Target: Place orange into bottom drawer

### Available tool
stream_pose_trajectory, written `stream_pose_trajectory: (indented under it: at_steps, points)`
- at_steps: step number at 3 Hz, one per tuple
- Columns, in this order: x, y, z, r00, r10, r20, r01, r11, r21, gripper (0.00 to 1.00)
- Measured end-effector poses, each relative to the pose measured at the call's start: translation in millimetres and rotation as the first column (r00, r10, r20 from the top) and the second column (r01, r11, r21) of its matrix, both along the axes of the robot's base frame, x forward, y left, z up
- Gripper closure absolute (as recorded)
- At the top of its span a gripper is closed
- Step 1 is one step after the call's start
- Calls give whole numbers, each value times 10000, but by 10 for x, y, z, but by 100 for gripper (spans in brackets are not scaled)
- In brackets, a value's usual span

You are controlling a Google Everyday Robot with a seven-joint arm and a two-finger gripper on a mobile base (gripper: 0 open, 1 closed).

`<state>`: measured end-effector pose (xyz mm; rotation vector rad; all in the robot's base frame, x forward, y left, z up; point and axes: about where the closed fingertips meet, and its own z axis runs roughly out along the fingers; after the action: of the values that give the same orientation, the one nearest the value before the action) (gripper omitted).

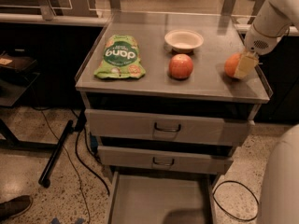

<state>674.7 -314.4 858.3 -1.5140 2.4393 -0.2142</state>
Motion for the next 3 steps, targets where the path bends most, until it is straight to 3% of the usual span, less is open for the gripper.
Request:
stream_pose_trajectory:
  at_steps: [1, 2, 3]
  points:
    - [-137, 133, 245, 9992, 150, 378, -165, 9991, 391, 100]
    - [-622, 330, 497, 9987, 399, 322, -425, 9953, 866, 100]
    - [-623, 330, 496, 9987, 397, 322, -423, 9953, 869, 100]
